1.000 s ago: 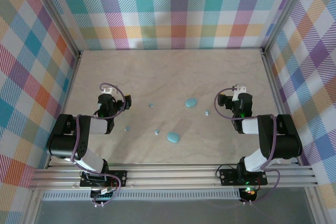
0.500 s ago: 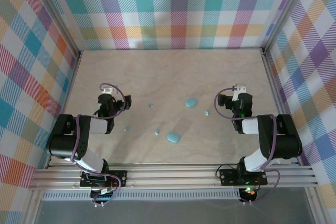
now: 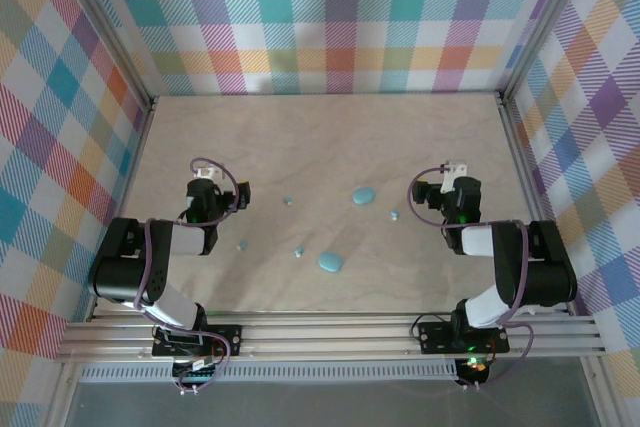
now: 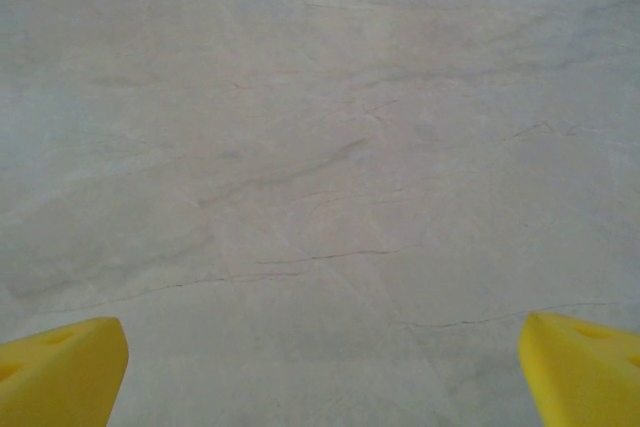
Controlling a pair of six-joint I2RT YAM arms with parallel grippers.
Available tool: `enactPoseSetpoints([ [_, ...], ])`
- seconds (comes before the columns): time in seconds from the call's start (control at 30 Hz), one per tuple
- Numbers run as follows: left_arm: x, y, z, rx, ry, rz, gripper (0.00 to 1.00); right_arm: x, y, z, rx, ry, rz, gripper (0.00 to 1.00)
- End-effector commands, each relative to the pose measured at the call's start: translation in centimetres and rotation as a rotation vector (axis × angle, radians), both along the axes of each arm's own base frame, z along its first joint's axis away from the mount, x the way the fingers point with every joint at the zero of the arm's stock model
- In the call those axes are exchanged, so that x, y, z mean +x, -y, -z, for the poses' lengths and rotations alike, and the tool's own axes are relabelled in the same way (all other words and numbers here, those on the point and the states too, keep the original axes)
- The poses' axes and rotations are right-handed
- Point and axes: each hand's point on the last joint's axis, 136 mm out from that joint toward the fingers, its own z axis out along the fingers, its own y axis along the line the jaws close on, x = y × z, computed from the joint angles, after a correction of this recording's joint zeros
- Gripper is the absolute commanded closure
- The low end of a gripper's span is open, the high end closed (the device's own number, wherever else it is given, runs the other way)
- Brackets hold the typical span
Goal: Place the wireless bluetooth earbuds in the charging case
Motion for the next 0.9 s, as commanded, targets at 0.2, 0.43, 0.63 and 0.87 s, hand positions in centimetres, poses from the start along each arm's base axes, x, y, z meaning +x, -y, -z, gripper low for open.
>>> enactPoseSetpoints([
  [0.2,-0.4,0.2,-6.7,-0.072,-0.038,-0.012,0.00,-0.2,-4.9,-6.8,0.119,-0.102,-0.228,0.15],
  [0.43,-3.5,4.0,-8.3,-0.216,-0.129,0.076,0.00,-4.4,-13.8,-6.1,-0.073,-0.238,-0.523,0.12],
  [0.63,-7.0,10.3,-6.5,-0.316,-0.267,0.248,0.01,-11.5,-21.5,-2.7,-0.246,-0.368,-0.888,0.13],
  [0.87,-10.1,13.2,-4.2,-0.354,-0.427,0.371,0.08,-18.0,-25.3,0.9,-0.411,-0.560,-1.107,0.17],
])
